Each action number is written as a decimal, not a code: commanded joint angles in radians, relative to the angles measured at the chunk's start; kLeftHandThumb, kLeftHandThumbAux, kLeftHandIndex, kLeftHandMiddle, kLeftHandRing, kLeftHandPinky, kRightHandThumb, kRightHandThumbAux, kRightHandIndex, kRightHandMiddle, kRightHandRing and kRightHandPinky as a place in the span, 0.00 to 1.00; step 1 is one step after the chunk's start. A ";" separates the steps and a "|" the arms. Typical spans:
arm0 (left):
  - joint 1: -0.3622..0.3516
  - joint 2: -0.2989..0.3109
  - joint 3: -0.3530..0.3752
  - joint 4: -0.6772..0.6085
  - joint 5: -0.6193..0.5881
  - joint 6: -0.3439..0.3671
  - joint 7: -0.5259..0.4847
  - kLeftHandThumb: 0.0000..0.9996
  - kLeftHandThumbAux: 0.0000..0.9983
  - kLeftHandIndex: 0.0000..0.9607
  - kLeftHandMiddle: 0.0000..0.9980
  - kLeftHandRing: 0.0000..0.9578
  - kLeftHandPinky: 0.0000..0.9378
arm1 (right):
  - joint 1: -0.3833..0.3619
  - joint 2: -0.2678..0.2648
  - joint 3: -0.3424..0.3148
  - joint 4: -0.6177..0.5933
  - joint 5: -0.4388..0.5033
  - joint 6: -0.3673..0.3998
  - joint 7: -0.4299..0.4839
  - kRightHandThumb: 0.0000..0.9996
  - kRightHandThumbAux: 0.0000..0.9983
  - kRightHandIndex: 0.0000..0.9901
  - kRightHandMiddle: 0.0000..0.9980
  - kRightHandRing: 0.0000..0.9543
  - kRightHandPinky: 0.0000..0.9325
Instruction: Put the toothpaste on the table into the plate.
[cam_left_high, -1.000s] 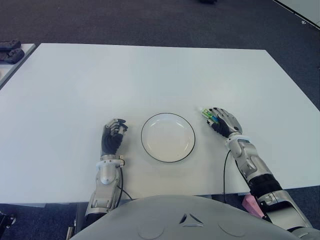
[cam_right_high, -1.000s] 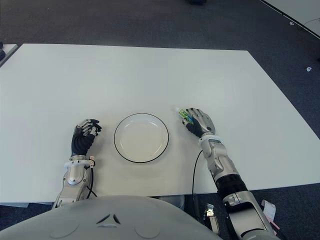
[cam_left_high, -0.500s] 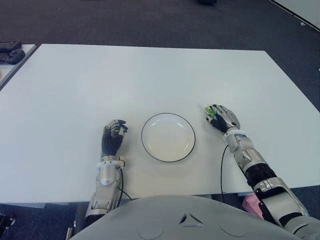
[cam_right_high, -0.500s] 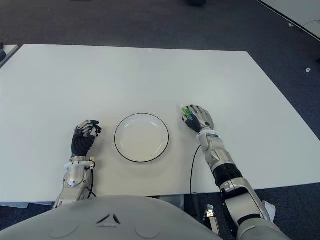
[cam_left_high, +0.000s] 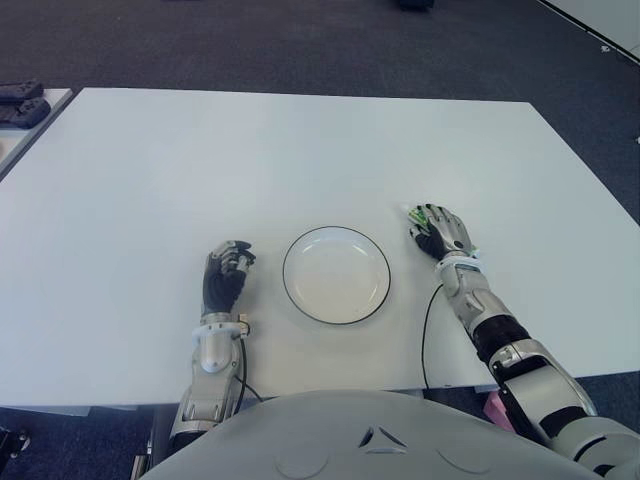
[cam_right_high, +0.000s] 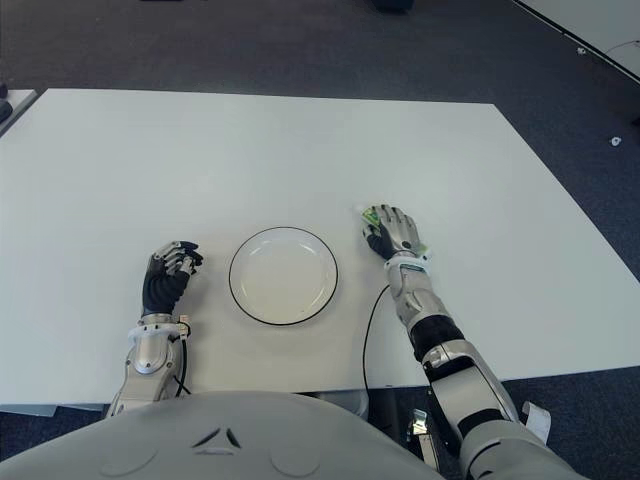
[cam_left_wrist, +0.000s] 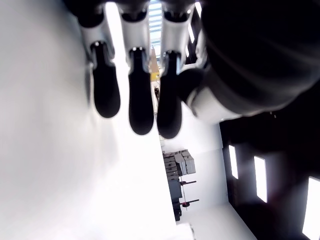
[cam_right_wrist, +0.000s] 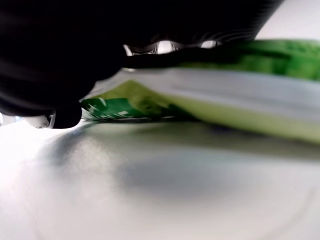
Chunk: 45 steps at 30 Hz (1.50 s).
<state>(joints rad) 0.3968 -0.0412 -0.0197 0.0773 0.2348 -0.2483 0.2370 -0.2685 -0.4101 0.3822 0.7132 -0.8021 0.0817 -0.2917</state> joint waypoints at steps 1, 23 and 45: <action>0.027 -0.007 -0.002 0.026 0.000 0.053 0.006 0.70 0.72 0.45 0.53 0.55 0.55 | 0.088 0.044 0.072 0.084 -0.010 0.044 0.060 0.72 0.24 0.00 0.00 0.00 0.00; 0.020 -0.005 0.012 0.035 -0.017 0.038 -0.001 0.71 0.72 0.45 0.54 0.56 0.57 | 0.095 0.121 -0.014 0.081 0.089 0.087 -0.129 0.85 0.64 0.41 0.49 0.66 0.72; 0.013 0.003 0.021 0.052 -0.012 0.018 0.004 0.71 0.72 0.45 0.53 0.55 0.56 | 0.090 0.147 0.000 0.101 0.071 0.044 -0.345 0.85 0.68 0.40 0.54 0.88 0.88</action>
<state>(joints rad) 0.3946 -0.0392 -0.0070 0.0894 0.2314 -0.2665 0.2371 -0.2747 -0.3208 0.3459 0.7489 -0.7475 0.1354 -0.6442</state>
